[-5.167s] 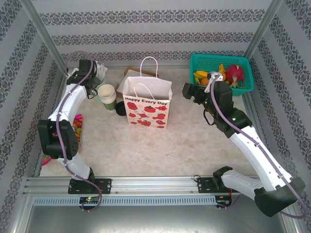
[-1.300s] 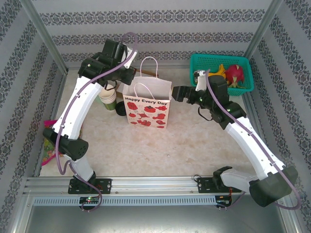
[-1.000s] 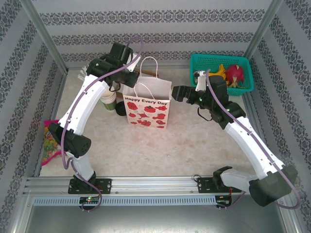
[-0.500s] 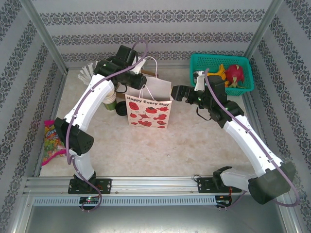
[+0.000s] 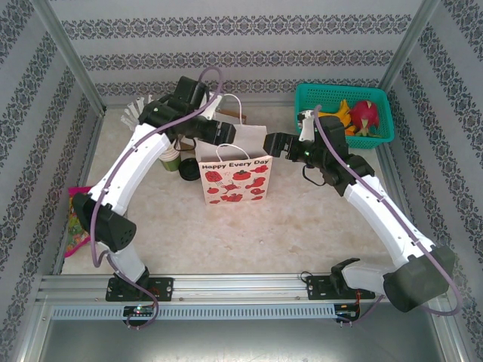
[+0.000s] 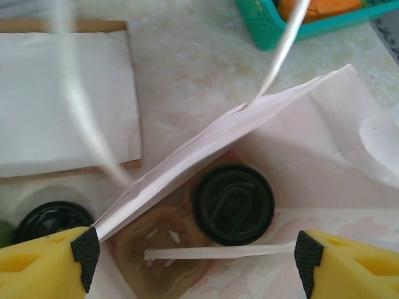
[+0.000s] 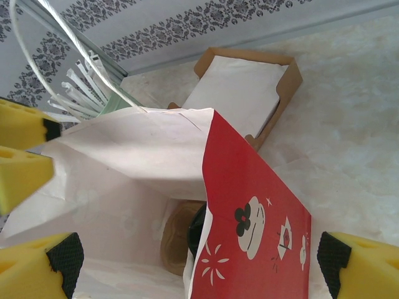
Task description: Pack the takeout coffee
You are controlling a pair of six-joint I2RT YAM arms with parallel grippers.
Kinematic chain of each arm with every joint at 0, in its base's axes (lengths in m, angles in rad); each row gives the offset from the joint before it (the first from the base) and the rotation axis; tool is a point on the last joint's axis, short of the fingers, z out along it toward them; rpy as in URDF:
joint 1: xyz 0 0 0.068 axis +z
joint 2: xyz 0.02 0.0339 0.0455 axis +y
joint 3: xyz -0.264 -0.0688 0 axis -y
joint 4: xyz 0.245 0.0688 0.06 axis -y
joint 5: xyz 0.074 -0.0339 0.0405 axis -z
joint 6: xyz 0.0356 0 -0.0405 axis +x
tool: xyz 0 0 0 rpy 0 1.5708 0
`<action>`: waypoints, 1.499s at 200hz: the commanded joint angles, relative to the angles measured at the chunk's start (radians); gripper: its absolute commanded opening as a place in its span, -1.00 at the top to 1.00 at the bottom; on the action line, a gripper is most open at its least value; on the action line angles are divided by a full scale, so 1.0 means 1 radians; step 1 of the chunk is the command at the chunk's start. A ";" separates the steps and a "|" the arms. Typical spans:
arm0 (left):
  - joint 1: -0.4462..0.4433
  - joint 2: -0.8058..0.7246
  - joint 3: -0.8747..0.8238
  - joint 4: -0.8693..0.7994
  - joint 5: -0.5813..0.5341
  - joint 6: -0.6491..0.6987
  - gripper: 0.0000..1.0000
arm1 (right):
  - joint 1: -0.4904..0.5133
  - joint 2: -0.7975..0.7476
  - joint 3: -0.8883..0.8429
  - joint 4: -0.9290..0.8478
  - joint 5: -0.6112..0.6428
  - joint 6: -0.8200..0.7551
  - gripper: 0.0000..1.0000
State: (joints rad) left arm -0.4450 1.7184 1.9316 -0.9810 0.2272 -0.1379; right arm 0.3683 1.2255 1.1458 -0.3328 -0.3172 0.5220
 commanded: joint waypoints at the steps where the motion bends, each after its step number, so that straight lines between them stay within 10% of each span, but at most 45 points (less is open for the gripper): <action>1: 0.002 -0.081 -0.039 -0.029 -0.146 -0.080 -0.69 | -0.006 0.013 0.007 0.030 -0.037 0.001 -0.96; 132: 0.003 -0.034 -0.102 -0.145 -0.282 -0.227 -0.35 | -0.011 -0.004 0.002 0.006 0.205 0.018 -0.96; 204: 0.008 -0.092 -0.140 -0.171 -0.301 -0.224 1.00 | -0.022 0.043 0.086 -0.077 0.264 -0.019 -0.96; 300: 0.179 -0.371 -0.351 -0.231 -0.261 -0.160 1.00 | 0.022 0.382 0.196 0.016 0.179 0.214 -0.90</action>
State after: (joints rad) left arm -0.3069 1.4158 1.6276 -1.1568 -0.0418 -0.3428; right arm 0.3588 1.5181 1.2827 -0.3759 -0.1001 0.6281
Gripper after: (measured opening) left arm 0.051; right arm 0.971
